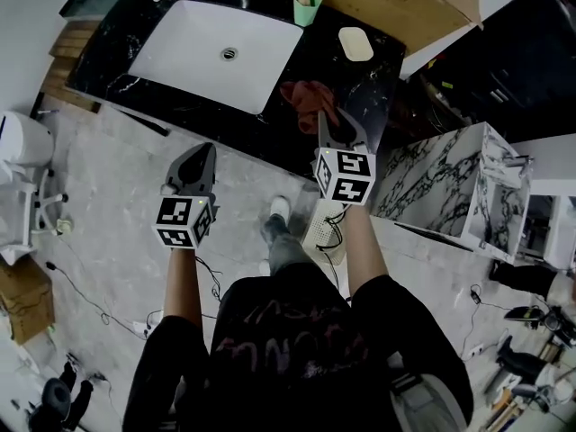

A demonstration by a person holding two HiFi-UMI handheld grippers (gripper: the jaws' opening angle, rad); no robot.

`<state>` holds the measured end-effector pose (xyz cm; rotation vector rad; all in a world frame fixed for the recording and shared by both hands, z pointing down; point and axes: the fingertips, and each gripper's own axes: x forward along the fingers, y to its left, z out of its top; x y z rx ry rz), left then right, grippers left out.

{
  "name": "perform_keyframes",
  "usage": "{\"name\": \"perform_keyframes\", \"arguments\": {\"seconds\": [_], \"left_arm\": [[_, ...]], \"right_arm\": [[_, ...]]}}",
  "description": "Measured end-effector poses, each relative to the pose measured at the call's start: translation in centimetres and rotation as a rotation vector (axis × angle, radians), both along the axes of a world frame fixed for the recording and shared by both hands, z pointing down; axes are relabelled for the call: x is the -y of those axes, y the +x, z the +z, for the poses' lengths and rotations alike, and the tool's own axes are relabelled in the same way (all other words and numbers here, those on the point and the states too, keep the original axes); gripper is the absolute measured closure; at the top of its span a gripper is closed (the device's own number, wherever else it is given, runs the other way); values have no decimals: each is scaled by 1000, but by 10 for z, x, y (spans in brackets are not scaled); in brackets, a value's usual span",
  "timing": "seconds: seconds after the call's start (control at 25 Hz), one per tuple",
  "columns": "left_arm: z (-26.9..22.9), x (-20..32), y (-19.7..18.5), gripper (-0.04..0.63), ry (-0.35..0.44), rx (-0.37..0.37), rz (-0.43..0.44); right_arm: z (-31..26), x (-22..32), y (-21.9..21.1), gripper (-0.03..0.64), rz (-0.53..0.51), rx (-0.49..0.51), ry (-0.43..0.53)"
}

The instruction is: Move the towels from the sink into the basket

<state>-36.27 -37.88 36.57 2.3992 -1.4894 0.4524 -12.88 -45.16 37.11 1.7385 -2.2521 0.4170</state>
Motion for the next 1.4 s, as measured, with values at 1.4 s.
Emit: {"name": "perform_keyframes", "arguments": {"seconds": [1.4], "left_arm": [[-66,-60,427,581,49,-150,1277]], "right_arm": [[-77,-338,304,538,1280,-69,150]]}}
